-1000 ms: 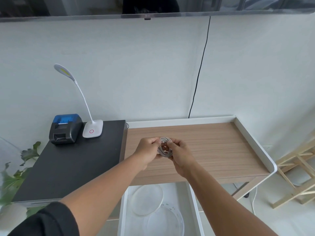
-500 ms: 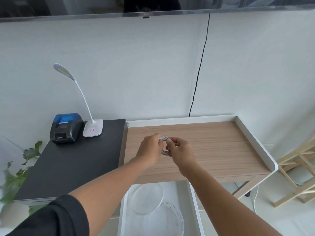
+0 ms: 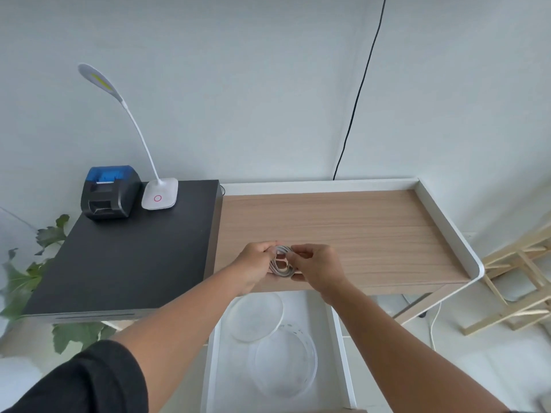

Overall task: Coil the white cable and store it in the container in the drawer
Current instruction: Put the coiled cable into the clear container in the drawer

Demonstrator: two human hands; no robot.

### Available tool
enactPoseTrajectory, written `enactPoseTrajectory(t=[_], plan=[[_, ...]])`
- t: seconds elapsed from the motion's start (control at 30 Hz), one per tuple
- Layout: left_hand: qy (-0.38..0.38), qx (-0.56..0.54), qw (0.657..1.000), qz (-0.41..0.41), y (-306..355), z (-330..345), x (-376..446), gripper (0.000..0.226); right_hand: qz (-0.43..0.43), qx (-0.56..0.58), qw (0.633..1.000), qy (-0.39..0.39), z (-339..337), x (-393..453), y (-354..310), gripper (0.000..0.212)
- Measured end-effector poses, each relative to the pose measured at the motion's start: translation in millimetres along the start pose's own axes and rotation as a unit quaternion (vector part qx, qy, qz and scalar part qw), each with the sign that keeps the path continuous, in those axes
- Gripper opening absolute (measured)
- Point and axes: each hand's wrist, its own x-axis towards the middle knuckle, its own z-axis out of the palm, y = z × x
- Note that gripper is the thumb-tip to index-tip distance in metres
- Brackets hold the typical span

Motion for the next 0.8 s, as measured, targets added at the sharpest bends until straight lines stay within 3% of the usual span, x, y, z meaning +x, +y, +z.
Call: enactPoseTrajectory(t=[0.13, 0.43, 0.8], plan=[[-0.019, 0.023, 0.998, -0.060, -46.0, -3.4, -3.7, 0.029, 0.053, -0.028, 0.997, -0.038, -4.2, -9.2, 42.6, 0.012], [0.052, -0.034, 0.980, -0.187, -168.4, 26.7, -11.4, 0.025, 0.152, -0.160, 0.973, -0.059, 10.7, -28.4, 148.9, 0.013], [0.159, 0.029, 0.956, -0.244, -240.6, 46.2, -1.0, 0.022, 0.200, -0.218, 0.953, -0.059, 38.4, -19.7, 222.7, 0.018]])
